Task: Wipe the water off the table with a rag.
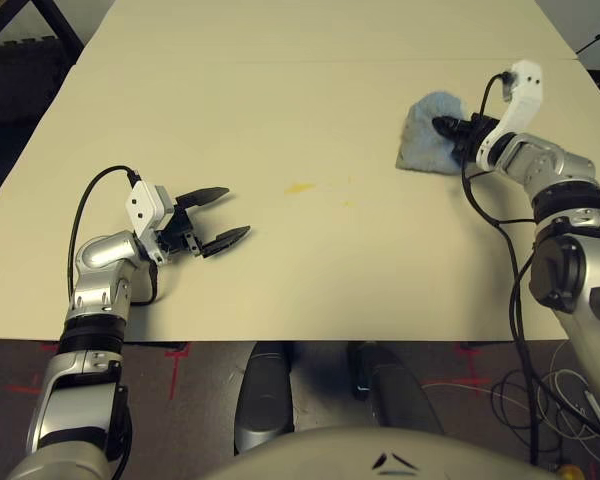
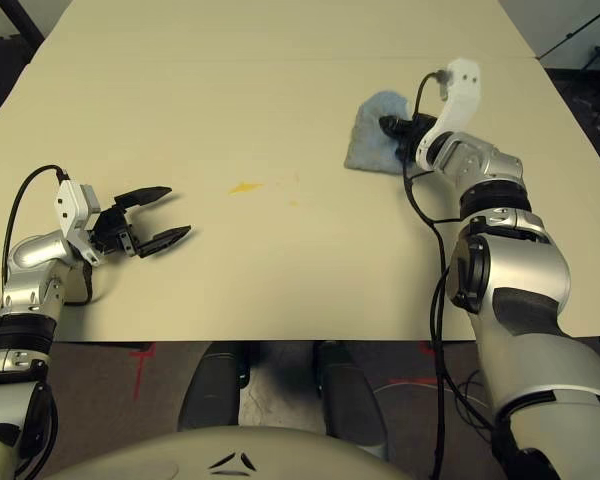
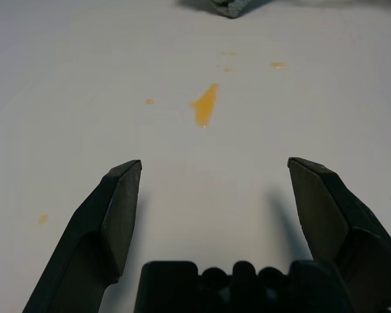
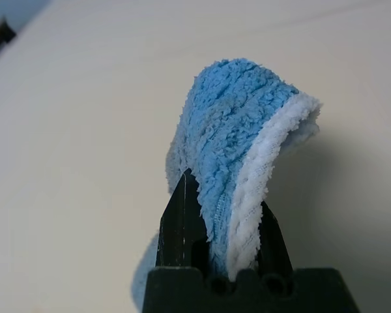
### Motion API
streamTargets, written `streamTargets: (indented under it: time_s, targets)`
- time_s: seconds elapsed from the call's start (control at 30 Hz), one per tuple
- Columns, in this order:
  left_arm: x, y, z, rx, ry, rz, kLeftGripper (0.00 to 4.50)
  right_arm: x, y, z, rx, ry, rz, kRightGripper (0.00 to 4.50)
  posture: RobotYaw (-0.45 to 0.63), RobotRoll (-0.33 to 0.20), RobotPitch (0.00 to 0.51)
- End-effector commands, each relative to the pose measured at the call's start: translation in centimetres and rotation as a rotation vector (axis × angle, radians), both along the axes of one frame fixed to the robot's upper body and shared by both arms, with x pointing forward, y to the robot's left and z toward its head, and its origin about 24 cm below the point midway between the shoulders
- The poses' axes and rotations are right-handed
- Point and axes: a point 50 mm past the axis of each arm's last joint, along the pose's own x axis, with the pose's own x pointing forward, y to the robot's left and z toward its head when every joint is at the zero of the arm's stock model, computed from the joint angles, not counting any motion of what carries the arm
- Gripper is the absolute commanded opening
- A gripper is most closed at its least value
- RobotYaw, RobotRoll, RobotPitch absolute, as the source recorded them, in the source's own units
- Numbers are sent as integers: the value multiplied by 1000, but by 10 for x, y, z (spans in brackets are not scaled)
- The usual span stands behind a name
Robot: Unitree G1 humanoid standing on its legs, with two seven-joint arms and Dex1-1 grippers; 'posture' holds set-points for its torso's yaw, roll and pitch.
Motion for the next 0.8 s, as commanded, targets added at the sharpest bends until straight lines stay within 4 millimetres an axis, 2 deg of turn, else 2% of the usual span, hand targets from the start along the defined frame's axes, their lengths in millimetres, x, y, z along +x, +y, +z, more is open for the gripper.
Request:
streamTargets:
  time_s: [0.03,0.13,0.37,0.57,0.8]
  targets:
    - [-2,1,-7,14,26,5,4500,5,25,6,66,-35,70,123,255,0,204]
    - [-2,2,-7,15,26,8,4500,7,42,1,74,-15,112,123,264,0,206]
    - [-6,5,-6,15,20,23,4500,5,90,-38,35,156,178,123,286,0,210]
    - [-10,7,-7,15,19,34,4500,-6,141,-61,22,248,325,123,296,0,212]
    - [-13,7,-7,14,21,43,4500,-27,205,-74,23,301,531,123,321,0,219]
